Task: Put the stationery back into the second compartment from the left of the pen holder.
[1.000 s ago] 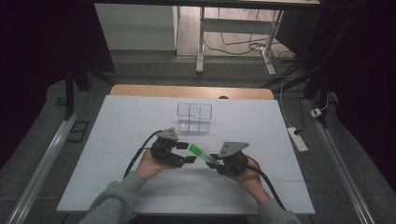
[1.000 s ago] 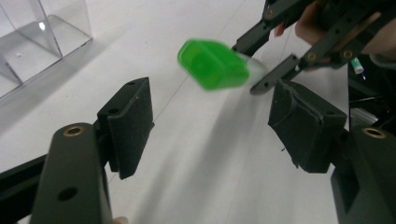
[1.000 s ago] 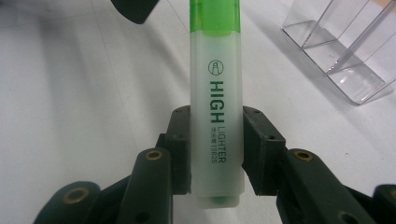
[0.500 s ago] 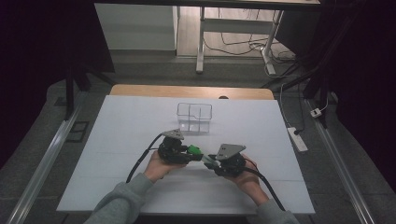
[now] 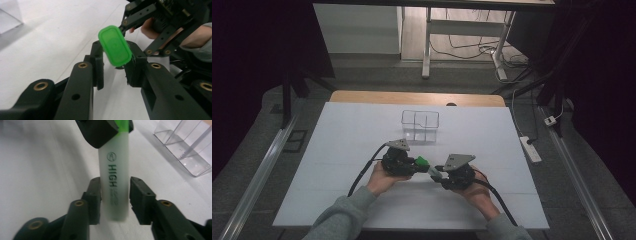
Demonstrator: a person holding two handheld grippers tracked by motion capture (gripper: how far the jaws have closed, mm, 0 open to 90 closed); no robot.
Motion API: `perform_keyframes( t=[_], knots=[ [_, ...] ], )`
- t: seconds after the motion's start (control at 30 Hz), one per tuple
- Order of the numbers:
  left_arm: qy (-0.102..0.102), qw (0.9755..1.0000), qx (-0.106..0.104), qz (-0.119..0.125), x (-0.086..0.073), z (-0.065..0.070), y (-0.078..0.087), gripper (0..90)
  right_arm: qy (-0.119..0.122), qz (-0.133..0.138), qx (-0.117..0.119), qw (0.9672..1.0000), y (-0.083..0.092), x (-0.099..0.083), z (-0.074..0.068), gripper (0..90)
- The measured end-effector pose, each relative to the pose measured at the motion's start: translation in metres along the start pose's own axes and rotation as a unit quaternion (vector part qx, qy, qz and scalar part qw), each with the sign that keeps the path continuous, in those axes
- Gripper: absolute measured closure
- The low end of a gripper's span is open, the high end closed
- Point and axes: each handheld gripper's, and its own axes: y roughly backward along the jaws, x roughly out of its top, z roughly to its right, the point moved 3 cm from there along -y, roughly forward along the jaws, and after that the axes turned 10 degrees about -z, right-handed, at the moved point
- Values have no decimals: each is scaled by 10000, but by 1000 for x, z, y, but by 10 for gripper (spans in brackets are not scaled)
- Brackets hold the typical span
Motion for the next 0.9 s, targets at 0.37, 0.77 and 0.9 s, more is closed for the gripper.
perform_keyframes(
  t=[0.37,0.77,0.9],
  knots=[
    [87,9993,311,179,-5,-13,24,709,-645,308,8,9974,12,-8,13,427],
    [205,9976,487,448,-9,-21,50,711,-1294,316,-372,9904,42,-45,30,386],
    [225,9972,506,496,-10,-22,55,711,-1383,259,-476,9889,49,-55,32,376]
  ],
)
